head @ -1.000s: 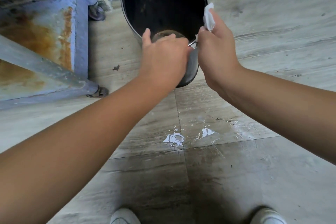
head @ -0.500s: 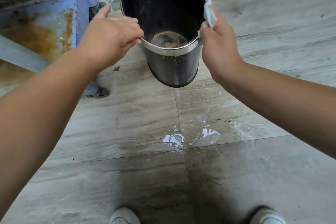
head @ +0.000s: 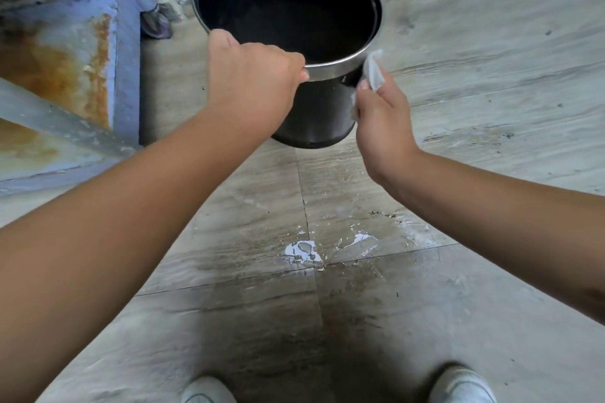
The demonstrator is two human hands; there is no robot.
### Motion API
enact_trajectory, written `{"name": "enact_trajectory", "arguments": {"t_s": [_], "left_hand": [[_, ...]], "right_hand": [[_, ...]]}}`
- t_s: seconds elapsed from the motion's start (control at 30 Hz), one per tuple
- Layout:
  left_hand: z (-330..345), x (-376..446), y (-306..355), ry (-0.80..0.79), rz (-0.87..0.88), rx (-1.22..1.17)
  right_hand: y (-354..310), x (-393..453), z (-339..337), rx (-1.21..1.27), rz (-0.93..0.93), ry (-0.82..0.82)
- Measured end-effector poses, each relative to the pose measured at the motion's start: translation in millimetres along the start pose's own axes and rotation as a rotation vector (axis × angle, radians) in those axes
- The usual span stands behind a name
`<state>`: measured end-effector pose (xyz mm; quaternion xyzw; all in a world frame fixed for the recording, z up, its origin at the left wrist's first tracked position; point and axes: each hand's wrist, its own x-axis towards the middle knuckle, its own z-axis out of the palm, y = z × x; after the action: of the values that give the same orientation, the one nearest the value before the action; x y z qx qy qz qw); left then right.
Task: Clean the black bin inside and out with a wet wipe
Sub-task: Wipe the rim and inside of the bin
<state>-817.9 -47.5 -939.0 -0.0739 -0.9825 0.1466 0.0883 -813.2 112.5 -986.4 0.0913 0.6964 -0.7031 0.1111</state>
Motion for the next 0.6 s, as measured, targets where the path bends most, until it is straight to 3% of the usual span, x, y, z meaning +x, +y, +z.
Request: {"name": "enact_trajectory", "arguments": {"t_s": [0.23, 0.33, 0.47, 0.6], "left_hand": [[-1.1, 9.0, 13.8, 0.005, -0.019, -0.130], [6.2, 0.2, -24.0, -0.019, -0.013, -0.261], [22.4, -22.6, -96.8, -0.062, -0.059, -0.346], [32.8, -29.1, -114.7, -0.062, 0.033, -0.328]], "right_hand": [[-2.8, -13.5, 11.9, 0.039, -0.015, -0.110], [0.6, -14.3, 3.7, 0.202, 0.058, -0.187], [-4.0, -6.7, -15.1, 0.471, 0.154, -0.125], [-13.4, 6.8, -15.0, 0.582, 0.161, -0.097]]}}
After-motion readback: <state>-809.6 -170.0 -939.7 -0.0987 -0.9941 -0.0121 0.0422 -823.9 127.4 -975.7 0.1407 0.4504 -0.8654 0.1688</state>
